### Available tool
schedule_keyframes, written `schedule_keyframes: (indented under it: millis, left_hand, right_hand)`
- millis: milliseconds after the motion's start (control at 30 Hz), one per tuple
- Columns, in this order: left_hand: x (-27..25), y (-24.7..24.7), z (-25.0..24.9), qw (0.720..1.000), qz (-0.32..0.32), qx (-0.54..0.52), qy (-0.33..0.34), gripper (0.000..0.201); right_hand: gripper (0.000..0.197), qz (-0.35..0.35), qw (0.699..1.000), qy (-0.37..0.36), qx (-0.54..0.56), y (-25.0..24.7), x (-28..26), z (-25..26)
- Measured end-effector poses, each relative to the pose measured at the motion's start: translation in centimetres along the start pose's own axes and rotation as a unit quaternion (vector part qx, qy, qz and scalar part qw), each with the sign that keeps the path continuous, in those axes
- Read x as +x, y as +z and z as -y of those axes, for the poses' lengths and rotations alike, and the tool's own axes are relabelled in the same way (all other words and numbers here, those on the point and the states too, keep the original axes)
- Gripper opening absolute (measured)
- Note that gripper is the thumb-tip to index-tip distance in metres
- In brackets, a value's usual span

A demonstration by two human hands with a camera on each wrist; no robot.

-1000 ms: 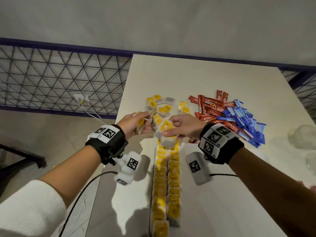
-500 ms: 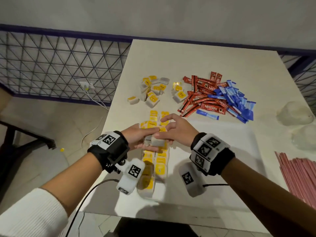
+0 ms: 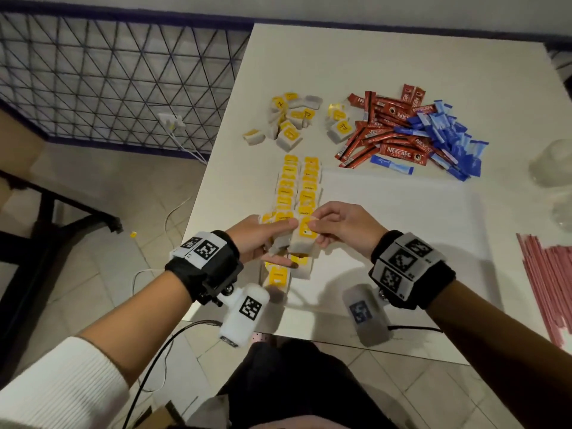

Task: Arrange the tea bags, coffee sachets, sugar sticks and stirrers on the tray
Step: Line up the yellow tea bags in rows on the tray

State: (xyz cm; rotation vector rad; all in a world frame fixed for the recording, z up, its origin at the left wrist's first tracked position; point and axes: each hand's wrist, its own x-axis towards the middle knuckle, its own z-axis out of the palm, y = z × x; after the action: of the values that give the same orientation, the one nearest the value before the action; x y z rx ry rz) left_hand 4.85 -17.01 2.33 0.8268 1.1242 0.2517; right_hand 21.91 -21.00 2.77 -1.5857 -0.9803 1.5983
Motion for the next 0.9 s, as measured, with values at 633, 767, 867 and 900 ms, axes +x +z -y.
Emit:
schedule_keyframes:
  millis: [633,767,867,900]
  left_hand:
    - [-1.0,-3.6,0.2,0.993,0.052,0.102,-0.019,0.018]
    - [-1.4,-3.2,0.6,0.986,0.056,0.154,-0.024,0.010]
    - [-1.6,-3.2,0.8,0.981,0.066,0.183,-0.018,0.010]
    - [-1.7,-3.3,0.9,0.979,0.070,0.193,-0.014,0.011]
  right_hand:
    - [0.020,0.029,0.978,0.061,-0.195,2.5,-2.8,-3.7]
    - [0.019,0.008,0.979,0.066,-0.194,3.0,-2.6,-3.8]
    - [0.020,-0.002,0.982,0.065,-0.180,3.2,-2.7,-3.4]
    - [0.020,-0.005,0.983,0.063,-0.170,3.2,-2.8,-3.2]
